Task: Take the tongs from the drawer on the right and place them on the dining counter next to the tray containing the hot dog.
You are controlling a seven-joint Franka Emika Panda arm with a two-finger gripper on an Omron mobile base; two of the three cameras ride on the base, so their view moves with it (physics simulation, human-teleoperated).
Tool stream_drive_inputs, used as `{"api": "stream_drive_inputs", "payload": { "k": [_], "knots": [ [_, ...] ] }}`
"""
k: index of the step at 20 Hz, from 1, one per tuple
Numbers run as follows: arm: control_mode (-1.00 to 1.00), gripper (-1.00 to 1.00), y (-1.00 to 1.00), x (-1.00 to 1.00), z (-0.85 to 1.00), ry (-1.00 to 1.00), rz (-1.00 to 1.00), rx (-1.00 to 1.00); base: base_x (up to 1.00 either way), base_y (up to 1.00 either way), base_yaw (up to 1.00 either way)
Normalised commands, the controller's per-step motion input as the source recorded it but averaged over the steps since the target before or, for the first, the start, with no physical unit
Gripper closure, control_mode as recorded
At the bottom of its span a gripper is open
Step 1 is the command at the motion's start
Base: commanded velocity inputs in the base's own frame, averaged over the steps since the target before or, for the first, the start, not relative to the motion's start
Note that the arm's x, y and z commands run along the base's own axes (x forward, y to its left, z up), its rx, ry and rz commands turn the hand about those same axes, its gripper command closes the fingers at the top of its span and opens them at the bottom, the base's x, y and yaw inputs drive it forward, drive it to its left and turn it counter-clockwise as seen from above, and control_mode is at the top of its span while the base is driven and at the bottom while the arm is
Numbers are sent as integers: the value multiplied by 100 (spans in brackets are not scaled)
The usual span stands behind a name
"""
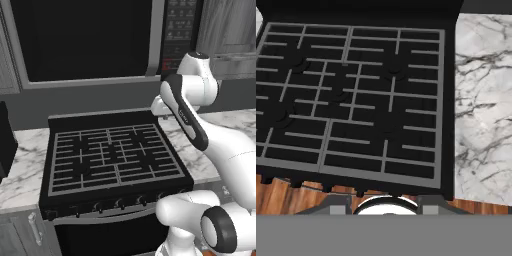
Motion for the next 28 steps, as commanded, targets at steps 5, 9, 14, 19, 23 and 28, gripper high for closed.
{"api": "stream_drive_inputs", "payload": {
  "k": [5,9,14,19,23,28],
  "knots": [
    [-100,-100,-14,1,0,3,-2,0,0,0,0],
    [-100,-100,-40,-6,-8,1,-15,1,0,0,0],
    [-100,-100,-53,-20,-17,0,-24,0,0,0,0],
    [-100,-100,-57,-26,-12,1,-23,2,0,0,0],
    [-100,-100,-55,-16,-20,0,-31,6,0,0,0],
    [-100,-100,-51,-4,-38,0,-33,3,0,0,0]
  ]
}}
